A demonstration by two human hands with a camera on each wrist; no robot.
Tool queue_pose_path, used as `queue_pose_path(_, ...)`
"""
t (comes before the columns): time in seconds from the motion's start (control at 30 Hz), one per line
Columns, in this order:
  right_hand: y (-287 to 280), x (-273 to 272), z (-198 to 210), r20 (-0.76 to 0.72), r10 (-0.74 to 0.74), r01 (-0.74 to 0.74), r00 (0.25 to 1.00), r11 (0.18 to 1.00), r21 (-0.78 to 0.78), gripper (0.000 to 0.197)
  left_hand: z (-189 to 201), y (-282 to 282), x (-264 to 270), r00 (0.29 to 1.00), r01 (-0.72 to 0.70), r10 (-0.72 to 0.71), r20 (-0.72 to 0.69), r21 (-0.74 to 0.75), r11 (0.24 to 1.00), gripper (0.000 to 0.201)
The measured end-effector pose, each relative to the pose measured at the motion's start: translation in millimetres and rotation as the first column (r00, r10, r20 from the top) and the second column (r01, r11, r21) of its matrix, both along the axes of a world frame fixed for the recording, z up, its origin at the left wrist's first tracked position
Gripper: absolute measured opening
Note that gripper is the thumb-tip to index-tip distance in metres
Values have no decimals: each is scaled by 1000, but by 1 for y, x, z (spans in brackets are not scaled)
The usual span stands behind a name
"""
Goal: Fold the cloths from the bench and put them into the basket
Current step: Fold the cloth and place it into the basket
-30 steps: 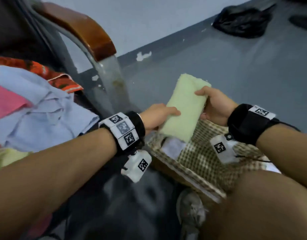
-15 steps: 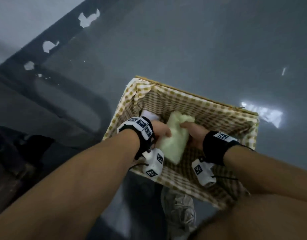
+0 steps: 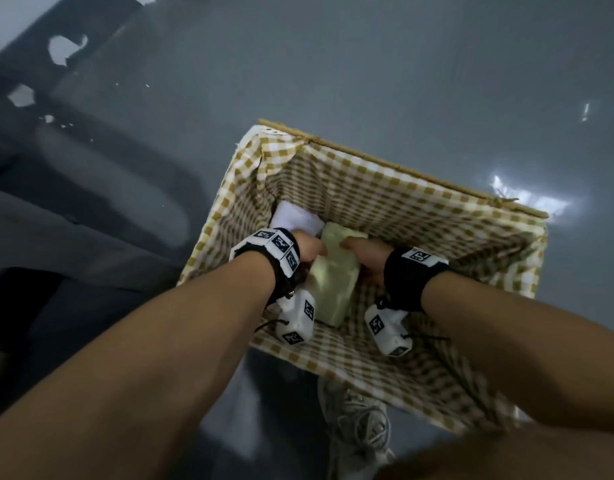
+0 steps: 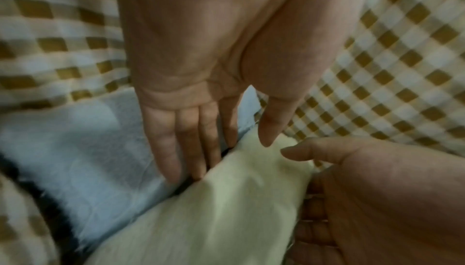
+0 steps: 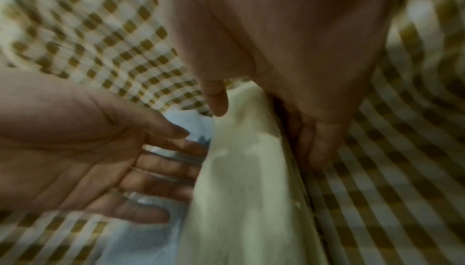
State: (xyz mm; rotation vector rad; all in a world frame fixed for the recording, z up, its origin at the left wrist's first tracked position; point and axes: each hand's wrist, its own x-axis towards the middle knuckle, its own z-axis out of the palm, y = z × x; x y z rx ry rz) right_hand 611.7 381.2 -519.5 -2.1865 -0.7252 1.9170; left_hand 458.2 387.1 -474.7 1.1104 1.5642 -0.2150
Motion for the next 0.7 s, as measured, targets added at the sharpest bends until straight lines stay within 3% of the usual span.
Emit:
queue_pose_path(0.07,3,0,23,64,120,-126,991,987,102,60,18,6,3,994,-90,90,69,-2,996,18)
queue_pose_path(0.13,5,-1,54,112,219,-240,969,943,232,50,46,14,3,968,-172,175,178,-35,985,26)
queue_pose_path(0.2,5,-5,91,161,297,-335,941,881,333,44,80,19,-2,967,-126,108,233,65,990,18)
queue_pose_path(0.27,3,-17,132,122,325,-347,938,880,325,37,115,18,-14,974,-86,30,225,245,966,8)
queue_pose_path(0.33,-1,-38,175,67,410,-410,910,858,310,23,153,10,-32,974,-64,-15,225,339,939,14)
queue_pose_path(0.53,-22,-122,288,77,671,-627,737,637,449,21,250,-54,-134,984,-106,21,176,492,864,14)
queue_pose_path(0.7,-58,-227,345,93,819,-720,566,436,540,24,309,-147,-243,986,-161,149,71,628,761,17)
